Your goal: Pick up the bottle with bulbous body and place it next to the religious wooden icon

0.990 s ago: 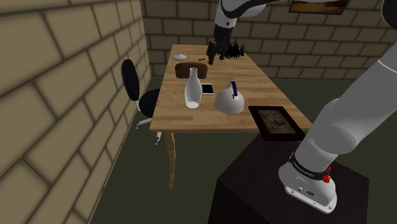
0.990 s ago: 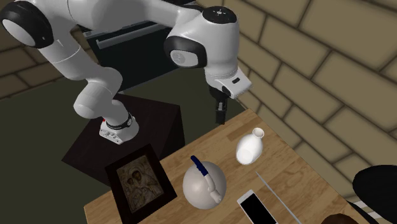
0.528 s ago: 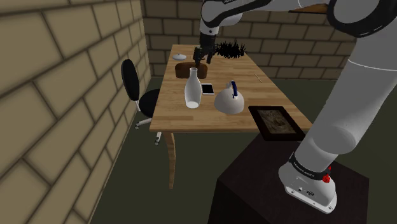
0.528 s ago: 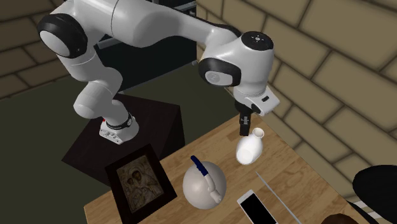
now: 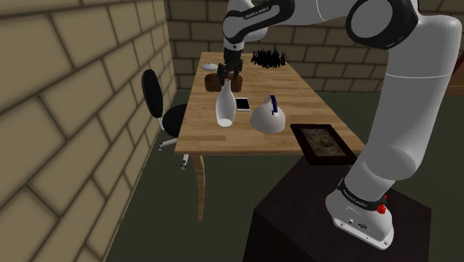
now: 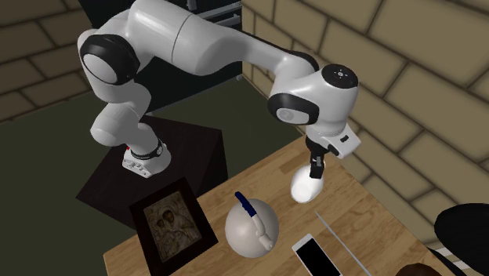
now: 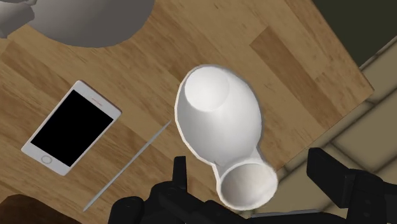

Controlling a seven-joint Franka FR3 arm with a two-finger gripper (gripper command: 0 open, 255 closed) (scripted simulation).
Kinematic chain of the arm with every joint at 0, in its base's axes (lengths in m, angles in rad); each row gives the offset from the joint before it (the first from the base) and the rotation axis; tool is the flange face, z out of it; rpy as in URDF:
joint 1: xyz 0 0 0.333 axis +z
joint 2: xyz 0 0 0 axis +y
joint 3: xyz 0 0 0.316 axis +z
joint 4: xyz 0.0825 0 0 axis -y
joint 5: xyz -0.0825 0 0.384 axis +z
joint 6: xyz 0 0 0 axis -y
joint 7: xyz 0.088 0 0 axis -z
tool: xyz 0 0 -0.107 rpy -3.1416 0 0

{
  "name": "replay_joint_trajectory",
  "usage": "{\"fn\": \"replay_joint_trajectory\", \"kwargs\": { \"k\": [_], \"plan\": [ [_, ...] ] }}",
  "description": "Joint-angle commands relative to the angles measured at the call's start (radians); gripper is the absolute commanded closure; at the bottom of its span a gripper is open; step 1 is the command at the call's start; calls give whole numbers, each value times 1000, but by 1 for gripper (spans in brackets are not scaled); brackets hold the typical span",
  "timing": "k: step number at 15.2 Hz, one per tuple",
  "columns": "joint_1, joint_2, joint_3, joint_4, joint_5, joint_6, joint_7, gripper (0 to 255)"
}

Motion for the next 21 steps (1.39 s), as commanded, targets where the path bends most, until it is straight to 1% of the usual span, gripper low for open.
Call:
{"fn": "replay_joint_trajectory", "kwargs": {
  "k": [1,4,11,12,21],
  "plan": [
    [0,12,0,-12,1,24,-1,0],
    [0,25,1,-27,2,53,-2,0],
    [0,26,1,-27,3,53,-2,0],
    [0,26,1,-27,3,53,-2,255],
    [0,26,1,-27,3,53,-2,255]
  ]
}}
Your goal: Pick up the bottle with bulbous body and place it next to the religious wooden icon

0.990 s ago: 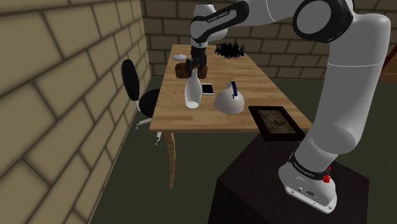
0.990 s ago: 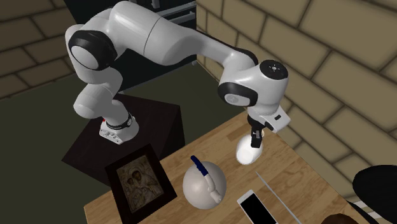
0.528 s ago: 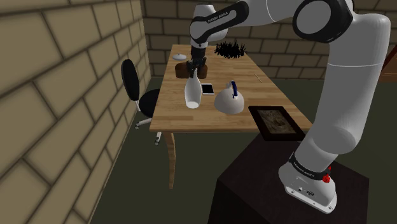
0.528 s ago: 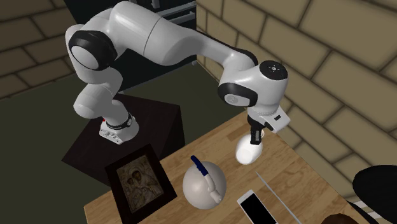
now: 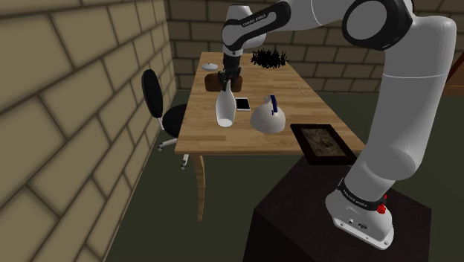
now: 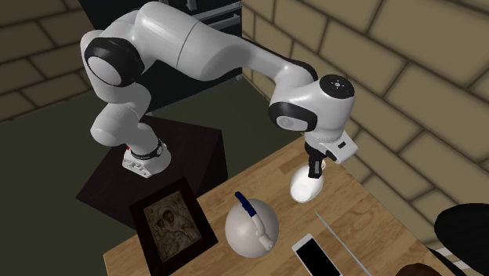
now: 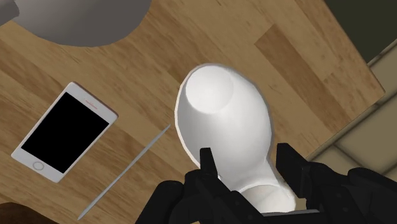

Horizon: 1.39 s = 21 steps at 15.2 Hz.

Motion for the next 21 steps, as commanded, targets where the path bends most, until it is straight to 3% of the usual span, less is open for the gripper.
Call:
{"fn": "replay_joint_trajectory", "kwargs": {
  "k": [1,18,21],
  "plan": [
    [0,-4,0,8,0,-12,0,255],
    [-1,-36,-2,189,-5,-225,8,255],
    [-5,-137,-6,115,-9,-252,-1,255]
  ]
}}
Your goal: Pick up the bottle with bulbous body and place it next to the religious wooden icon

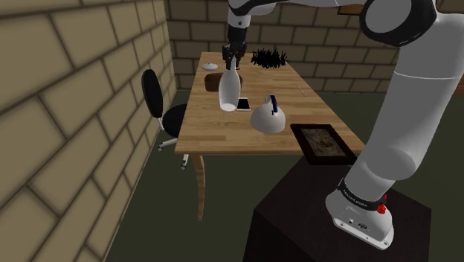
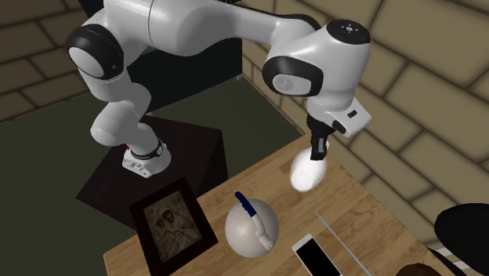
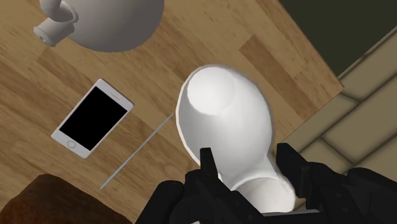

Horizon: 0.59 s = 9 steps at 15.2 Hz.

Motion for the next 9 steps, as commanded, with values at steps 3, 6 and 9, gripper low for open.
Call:
{"fn": "replay_joint_trajectory", "kwargs": {
  "k": [3,6,9],
  "plan": [
    [-6,-127,-6,-79,-5,-47,-11,255],
    [-12,-216,-12,-124,-10,-92,-21,255],
    [-17,-300,-18,-155,-16,-145,-30,255]
  ]
}}
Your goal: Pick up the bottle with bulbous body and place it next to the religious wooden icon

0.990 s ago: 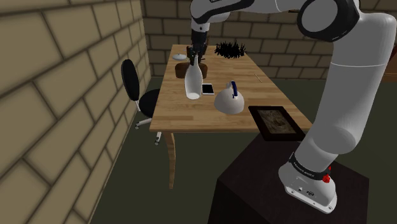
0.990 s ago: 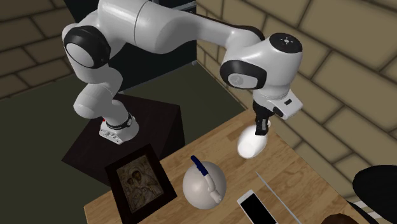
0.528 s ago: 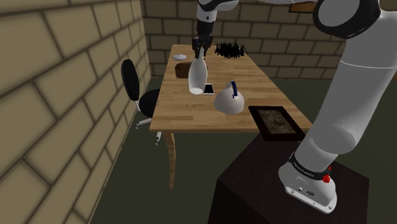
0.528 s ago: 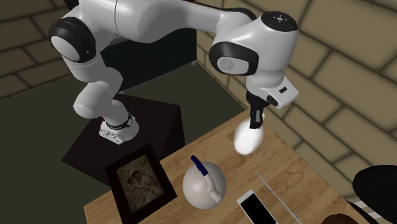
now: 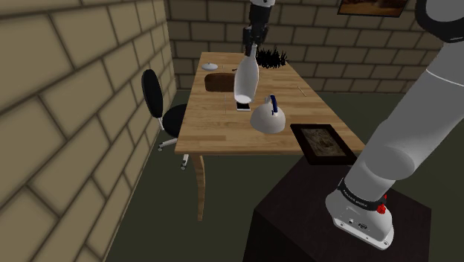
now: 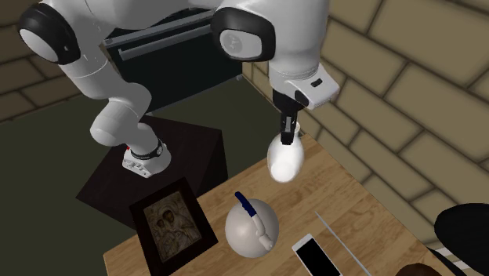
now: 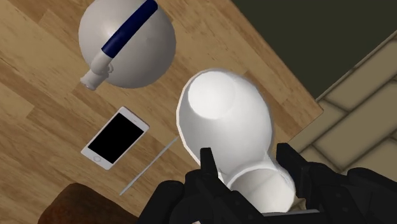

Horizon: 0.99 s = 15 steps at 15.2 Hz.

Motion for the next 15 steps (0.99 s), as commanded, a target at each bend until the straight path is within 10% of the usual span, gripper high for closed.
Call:
{"fn": "replay_joint_trajectory", "kwargs": {
  "k": [1,15],
  "plan": [
    [-3,-57,-3,-17,-4,-41,-4,255],
    [-32,-343,-38,26,-33,-369,-63,255]
  ]
}}
